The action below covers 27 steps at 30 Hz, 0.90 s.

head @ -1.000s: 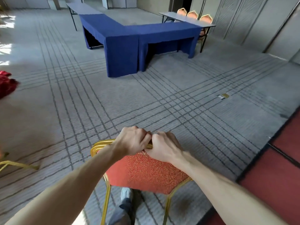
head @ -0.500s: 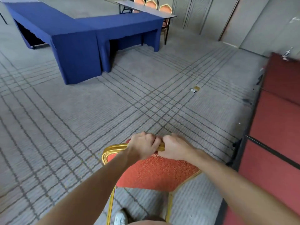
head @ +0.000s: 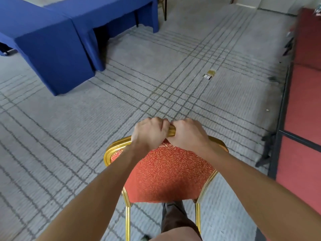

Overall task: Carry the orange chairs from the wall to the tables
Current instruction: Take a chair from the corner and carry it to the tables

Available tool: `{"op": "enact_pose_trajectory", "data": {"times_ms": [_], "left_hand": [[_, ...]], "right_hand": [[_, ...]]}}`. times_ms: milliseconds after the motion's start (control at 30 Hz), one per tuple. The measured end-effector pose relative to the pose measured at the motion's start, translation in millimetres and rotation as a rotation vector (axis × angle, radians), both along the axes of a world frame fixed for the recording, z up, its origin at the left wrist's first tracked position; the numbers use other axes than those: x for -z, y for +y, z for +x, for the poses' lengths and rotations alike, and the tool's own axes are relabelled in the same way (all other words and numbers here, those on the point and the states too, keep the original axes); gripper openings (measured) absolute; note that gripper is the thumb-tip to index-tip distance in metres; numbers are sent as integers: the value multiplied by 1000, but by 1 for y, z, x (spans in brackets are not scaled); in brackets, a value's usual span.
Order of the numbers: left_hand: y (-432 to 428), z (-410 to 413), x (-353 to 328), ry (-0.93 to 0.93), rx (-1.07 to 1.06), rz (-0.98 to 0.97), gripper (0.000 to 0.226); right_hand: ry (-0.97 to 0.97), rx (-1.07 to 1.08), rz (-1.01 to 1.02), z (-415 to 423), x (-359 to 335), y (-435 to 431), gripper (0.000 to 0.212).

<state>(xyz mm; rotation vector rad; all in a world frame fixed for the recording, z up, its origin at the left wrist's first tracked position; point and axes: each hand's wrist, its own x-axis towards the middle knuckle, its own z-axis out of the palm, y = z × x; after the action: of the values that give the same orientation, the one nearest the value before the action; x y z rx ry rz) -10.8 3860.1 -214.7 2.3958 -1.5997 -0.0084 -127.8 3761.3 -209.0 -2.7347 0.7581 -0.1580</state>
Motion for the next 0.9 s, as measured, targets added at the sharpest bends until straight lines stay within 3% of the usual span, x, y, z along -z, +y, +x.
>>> {"op": "enact_pose_trajectory", "data": {"times_ms": [100,333,600,733,900], "left_hand": [[-54,42,1,60,-35,18,33],[-168,107,-9,4,21,65,40],[-272,152,-40,-28,87,-52,35],[-309,168,-35,-65,131,-127,53],[-357,186,-6,-23,151,-108,46]], "right_hand": [[16,-62,25,45,3,-58,29],[42,-128,44,107,-13,-169,34],[-42,-119,-84,148,-47,-271,32],[-72,-134,-160,157,-48,-305,32],[88,-192,-173,172,-24,-353,29]]}}
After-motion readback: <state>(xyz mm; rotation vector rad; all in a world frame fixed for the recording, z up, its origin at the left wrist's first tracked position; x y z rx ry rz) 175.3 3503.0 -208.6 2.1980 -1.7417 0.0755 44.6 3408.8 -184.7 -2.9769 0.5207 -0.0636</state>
